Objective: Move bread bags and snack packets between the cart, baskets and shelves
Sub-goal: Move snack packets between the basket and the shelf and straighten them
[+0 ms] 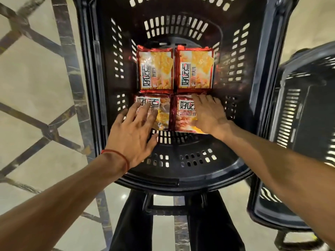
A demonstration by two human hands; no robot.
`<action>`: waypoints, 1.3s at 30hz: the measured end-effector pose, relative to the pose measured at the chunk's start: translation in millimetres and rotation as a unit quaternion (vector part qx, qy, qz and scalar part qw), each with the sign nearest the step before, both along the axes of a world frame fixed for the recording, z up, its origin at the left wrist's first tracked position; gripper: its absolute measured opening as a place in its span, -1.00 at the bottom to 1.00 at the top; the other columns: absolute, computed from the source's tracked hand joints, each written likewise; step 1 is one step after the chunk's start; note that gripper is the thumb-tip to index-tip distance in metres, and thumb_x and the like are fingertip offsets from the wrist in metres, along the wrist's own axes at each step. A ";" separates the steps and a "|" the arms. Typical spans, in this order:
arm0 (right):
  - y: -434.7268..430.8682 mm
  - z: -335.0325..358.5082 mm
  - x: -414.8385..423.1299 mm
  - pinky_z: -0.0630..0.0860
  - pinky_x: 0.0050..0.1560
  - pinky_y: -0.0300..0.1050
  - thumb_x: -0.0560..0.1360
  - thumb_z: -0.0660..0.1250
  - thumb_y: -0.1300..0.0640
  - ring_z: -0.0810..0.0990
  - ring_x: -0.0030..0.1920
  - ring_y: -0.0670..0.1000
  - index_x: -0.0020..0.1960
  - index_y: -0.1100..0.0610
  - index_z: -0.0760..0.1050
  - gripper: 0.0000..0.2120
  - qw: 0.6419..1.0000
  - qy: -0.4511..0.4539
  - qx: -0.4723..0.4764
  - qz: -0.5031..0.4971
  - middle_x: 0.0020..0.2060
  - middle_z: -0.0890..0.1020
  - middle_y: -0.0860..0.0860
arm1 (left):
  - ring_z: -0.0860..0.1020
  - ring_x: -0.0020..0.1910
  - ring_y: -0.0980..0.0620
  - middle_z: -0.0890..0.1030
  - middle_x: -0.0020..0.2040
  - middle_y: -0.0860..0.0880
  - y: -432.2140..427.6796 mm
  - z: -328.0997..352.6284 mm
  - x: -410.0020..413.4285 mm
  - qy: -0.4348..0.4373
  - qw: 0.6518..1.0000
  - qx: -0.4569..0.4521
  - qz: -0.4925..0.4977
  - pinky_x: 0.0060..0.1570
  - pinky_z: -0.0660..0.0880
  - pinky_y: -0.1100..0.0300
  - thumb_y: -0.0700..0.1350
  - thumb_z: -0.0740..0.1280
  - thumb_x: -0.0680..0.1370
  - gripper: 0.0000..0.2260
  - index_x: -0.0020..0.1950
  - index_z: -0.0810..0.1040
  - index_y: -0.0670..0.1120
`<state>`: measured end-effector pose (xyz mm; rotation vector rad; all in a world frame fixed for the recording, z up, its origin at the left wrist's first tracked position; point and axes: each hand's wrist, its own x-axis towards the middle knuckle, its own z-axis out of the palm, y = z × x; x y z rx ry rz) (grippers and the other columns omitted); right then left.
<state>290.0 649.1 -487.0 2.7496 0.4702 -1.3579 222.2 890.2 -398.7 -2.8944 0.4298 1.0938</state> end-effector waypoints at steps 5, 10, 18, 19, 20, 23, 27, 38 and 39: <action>-3.3 0.8 1.1 0.36 0.36 0.11 0.45 0.51 -0.27 0.43 0.37 0.20 0.51 0.18 0.34 -0.17 0.999 -0.005 -0.031 0.022 0.38 0.49 0.17 | 0.05 0.64 -0.13 0.08 0.67 -0.09 0.0 -0.2 -0.3 0.012 1.000 0.001 0.000 0.53 0.22 -0.12 0.24 -0.03 0.66 -0.36 0.68 0.01 -0.01; -3.3 9.4 1.4 0.37 0.29 0.10 0.41 0.52 -0.31 0.48 0.27 0.20 0.43 0.20 0.36 -0.17 1.000 -0.003 -0.007 -0.013 0.23 0.61 0.16 | 0.06 0.64 -0.13 0.09 0.66 -0.10 1.0 -1.5 0.2 0.019 1.000 0.001 0.000 0.52 0.25 -0.14 0.23 -0.05 0.66 -0.37 0.68 0.02 -0.02; -1.9 64.9 -7.5 0.39 0.31 0.08 0.46 0.45 -0.31 0.54 0.22 0.17 0.44 0.16 0.41 -0.25 0.982 -0.083 0.057 -0.162 0.22 0.55 0.13 | 0.23 0.56 -0.12 0.31 0.55 -0.09 -3.1 2.3 7.1 0.011 0.996 -0.044 0.082 0.41 0.39 -0.15 0.16 0.16 0.65 -0.46 0.58 0.27 -0.05; 0.7 70.3 -8.3 0.43 0.30 0.09 0.49 0.44 -0.28 0.55 0.19 0.17 0.43 0.17 0.41 -0.28 0.975 -0.095 0.068 -0.192 0.21 0.53 0.13 | 0.22 0.56 -0.11 0.32 0.54 -0.09 -4.4 2.9 9.0 0.007 0.993 -0.057 0.100 0.41 0.39 -0.14 0.15 0.19 0.64 -0.46 0.58 0.27 -0.04; 3.6 73.7 -8.9 0.48 0.29 0.10 0.51 0.45 -0.24 0.55 0.18 0.15 0.43 0.17 0.41 -0.32 0.965 -0.102 0.083 -0.227 0.20 0.51 0.13 | 0.22 0.55 -0.10 0.31 0.54 -0.08 -5.6 2.6 11.1 0.003 0.991 -0.069 0.116 0.42 0.38 -0.13 0.14 0.21 0.63 -0.46 0.58 0.26 -0.04; 11.1 73.6 -7.6 0.53 0.18 -0.03 0.57 0.46 -0.09 0.51 0.13 0.05 0.43 0.16 0.40 -0.45 0.922 -0.109 0.135 -0.345 0.19 0.44 0.07 | 0.18 0.57 -0.07 0.26 0.56 -0.07 -6.9 -6.0 21.3 -0.006 0.985 -0.094 0.148 0.45 0.34 -0.08 0.13 0.19 0.64 -0.44 0.60 0.21 -0.03; 10.0 59.2 -10.2 0.65 0.01 -0.02 0.61 0.44 0.01 0.65 -0.01 -0.04 0.33 0.07 0.40 -0.62 0.853 -0.103 0.179 -0.479 0.09 0.63 -0.06 | 0.17 0.58 -0.07 0.25 0.58 -0.06 -7.7 -41.3 37.0 0.003 0.978 -0.110 0.178 0.52 0.23 0.01 0.11 0.26 0.63 -0.41 0.61 0.21 -0.04; -2.9 41.4 -29.7 0.47 0.13 -0.19 0.64 0.40 0.10 0.58 0.11 -0.09 0.44 0.08 0.39 -0.59 0.844 -0.090 0.193 -0.492 0.17 0.65 -0.05 | 0.35 0.32 -0.13 0.41 0.35 -0.10 -15.7 -99.3 46.0 0.031 0.995 0.035 0.091 0.40 0.31 -0.01 0.31 0.49 0.41 -0.33 0.38 0.45 -0.03; -2.9 42.2 -28.5 0.47 0.13 -0.19 0.64 0.41 0.10 0.58 0.11 -0.09 0.44 0.08 0.39 -0.59 0.840 -0.088 0.195 -0.499 0.16 0.65 -0.06 | 0.35 0.31 -0.12 0.40 0.34 -0.09 -16.3 -98.2 45.0 0.040 0.994 0.042 0.089 0.38 0.32 0.00 0.33 0.48 0.41 -0.34 0.36 0.47 -0.03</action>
